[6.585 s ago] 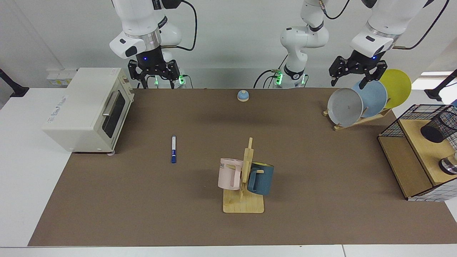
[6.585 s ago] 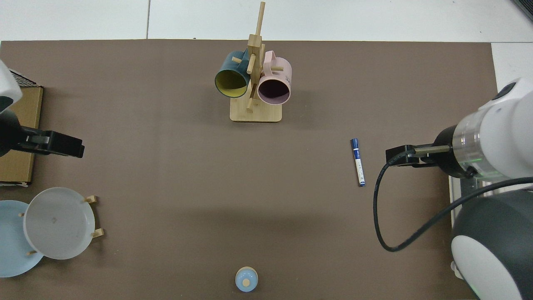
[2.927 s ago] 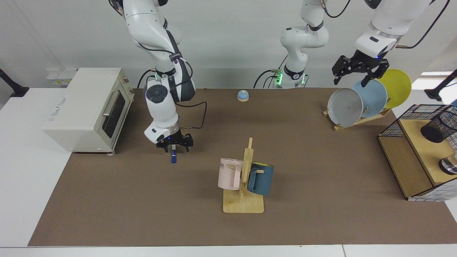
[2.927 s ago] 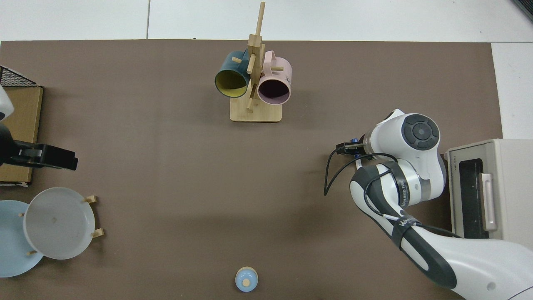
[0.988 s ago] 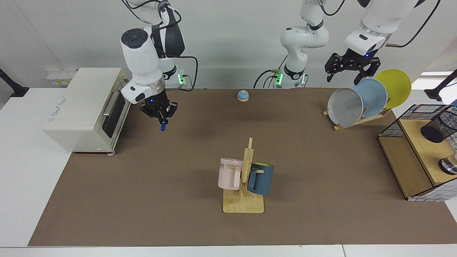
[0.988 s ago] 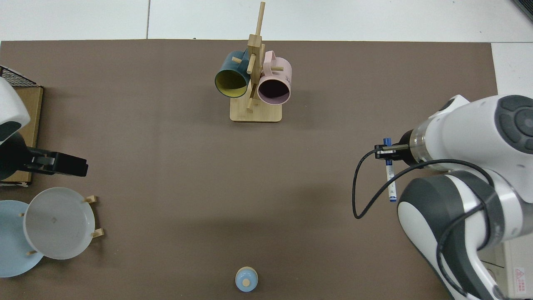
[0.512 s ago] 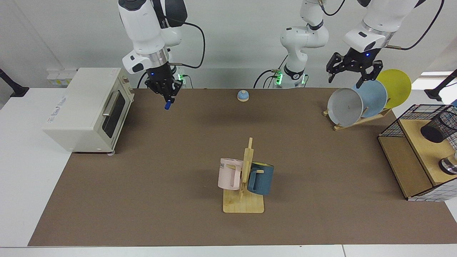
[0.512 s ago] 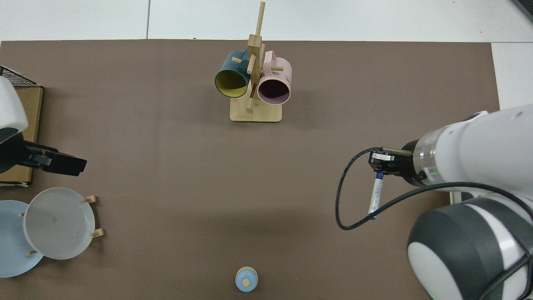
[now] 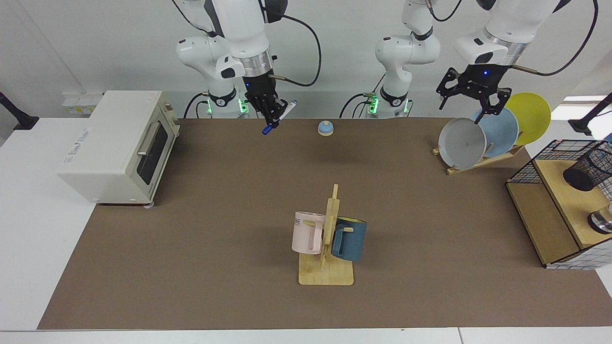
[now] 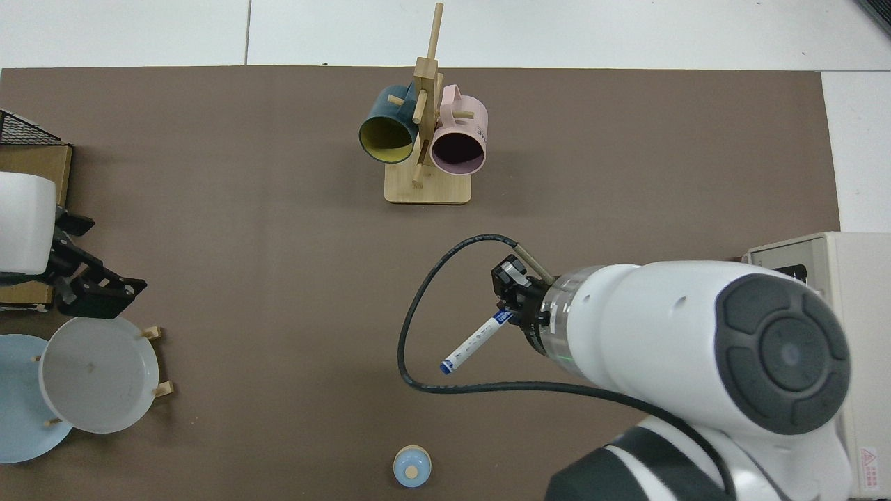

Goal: Put markers into pen holder
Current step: 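Carry the marker to the middle while the left gripper reaches toward it, then grasp the marker with the left gripper while the right gripper holds it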

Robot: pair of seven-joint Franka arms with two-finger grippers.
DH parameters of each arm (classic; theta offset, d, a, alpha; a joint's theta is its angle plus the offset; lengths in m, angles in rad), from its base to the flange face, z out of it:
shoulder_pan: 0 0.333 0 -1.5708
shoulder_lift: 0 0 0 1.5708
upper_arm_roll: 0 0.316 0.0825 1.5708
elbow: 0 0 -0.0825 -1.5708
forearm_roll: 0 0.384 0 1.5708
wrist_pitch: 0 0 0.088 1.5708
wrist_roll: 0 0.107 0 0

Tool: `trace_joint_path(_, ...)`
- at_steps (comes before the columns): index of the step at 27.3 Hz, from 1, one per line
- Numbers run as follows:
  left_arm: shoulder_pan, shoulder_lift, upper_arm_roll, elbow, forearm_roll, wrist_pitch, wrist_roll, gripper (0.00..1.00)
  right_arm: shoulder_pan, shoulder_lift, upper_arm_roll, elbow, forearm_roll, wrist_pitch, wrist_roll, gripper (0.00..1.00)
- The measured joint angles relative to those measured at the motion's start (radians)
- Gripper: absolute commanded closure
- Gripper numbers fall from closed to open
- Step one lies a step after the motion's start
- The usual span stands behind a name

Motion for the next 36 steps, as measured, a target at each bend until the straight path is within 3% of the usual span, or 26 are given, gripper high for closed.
trace_joint_path(6,-0.001,0.000,-0.007,-0.038,-0.046,0.008,0.143,0.01,0.064,0.051,0.000,0.004,0.001,0.127,0.241,1.00)
trace_joint_path(16,-0.042,-0.007,-0.110,-0.115,-0.096,0.100,0.158,0.04,0.179,0.175,-0.001,0.019,-0.001,0.243,0.508,1.00)
trace_joint_path(26,-0.132,-0.007,-0.151,-0.243,-0.126,0.247,0.107,0.06,0.188,0.220,-0.009,0.061,-0.002,0.256,0.552,1.00)
trace_joint_path(31,-0.159,-0.010,-0.154,-0.266,-0.126,0.259,0.097,0.14,0.186,0.223,-0.013,0.063,-0.003,0.256,0.552,1.00)
trace_joint_path(36,-0.174,-0.014,-0.155,-0.282,-0.137,0.267,0.093,0.14,0.182,0.223,-0.014,0.067,-0.003,0.256,0.552,1.00)
